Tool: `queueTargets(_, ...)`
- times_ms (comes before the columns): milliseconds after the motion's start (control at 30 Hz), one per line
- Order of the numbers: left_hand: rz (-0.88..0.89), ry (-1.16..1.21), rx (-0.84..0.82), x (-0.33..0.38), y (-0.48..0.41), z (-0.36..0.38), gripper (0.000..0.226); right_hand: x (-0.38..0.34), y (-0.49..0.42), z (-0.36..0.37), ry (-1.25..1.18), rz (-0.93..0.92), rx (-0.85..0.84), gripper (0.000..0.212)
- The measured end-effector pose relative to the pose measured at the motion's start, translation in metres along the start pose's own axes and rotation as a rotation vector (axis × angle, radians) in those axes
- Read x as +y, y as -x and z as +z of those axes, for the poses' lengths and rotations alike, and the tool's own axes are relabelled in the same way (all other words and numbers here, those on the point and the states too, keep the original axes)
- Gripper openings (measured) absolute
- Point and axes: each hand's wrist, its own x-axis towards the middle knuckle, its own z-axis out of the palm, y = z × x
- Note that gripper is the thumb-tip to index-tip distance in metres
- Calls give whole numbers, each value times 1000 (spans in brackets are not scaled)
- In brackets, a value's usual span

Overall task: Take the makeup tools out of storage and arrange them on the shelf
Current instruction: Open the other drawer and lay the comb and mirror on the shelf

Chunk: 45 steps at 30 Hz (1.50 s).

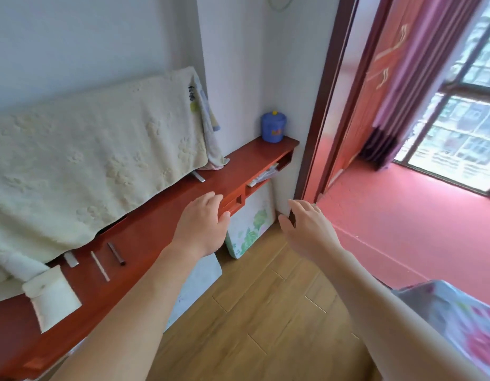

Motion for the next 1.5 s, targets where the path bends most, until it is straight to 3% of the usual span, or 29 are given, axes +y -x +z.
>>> queueTargets(167,63,38,-16,65,-46,34,49,65,-24,-36,29,25,40,40)
queueTargets(400,64,67,-32,109,-99,57,53,118,-73,-56,60,14,16,54)
queueTargets(733,-19,91,-8,71,-199,71,51,109,-191,-39,64,-16,-5,54)
queueTargets(833,-64,112,-4,53,-228,70,54,94,-229,-32,72,-68,-8,46)
queueTargets(933,-106,108,14,34,-241,61,53,71,-261,-17,53,-132,-36,52)
queueTargets(1200,-368,30,149,-32,-243,26,46,-2,-344,28,8,-408,-176,59)
queueTargets(1500,-770,-14,259,-49,-227,17,49,-62,-403,62,-63,-761,-349,46)
